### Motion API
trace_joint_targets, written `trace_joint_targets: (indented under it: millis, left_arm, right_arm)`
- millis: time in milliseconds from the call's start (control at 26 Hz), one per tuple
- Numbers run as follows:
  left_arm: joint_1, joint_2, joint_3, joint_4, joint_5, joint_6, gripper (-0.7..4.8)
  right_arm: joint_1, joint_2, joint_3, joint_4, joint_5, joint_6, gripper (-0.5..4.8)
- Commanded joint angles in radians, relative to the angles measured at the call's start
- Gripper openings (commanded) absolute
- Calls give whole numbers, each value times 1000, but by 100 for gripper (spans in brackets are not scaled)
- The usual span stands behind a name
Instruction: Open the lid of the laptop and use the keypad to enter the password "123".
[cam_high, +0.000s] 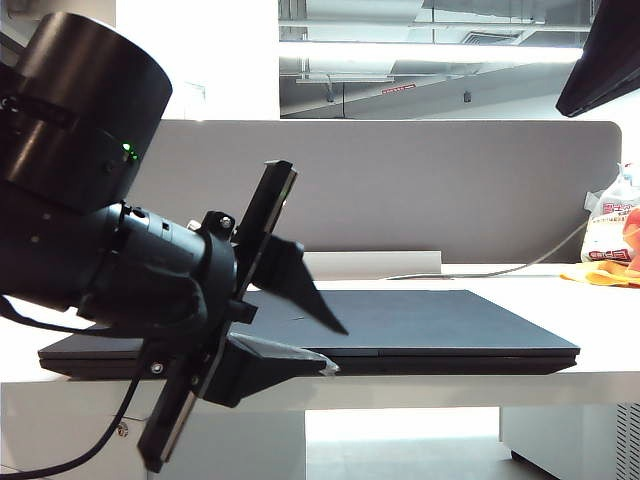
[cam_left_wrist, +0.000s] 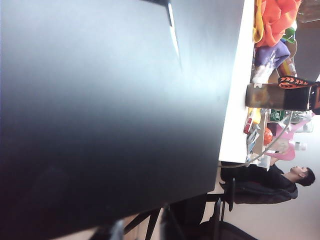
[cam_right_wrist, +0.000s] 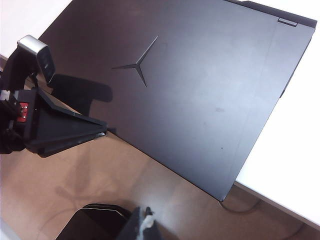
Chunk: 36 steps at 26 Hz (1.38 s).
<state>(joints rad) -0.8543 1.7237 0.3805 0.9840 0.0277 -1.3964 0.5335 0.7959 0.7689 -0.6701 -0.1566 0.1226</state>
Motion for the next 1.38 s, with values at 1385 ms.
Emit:
trace_joint_targets:
  millis: [1385]
  left_arm:
    - [251, -253, 481, -444, 248, 561, 57]
  right_arm:
    - [2, -1, -21, -5, -2, 0, -9]
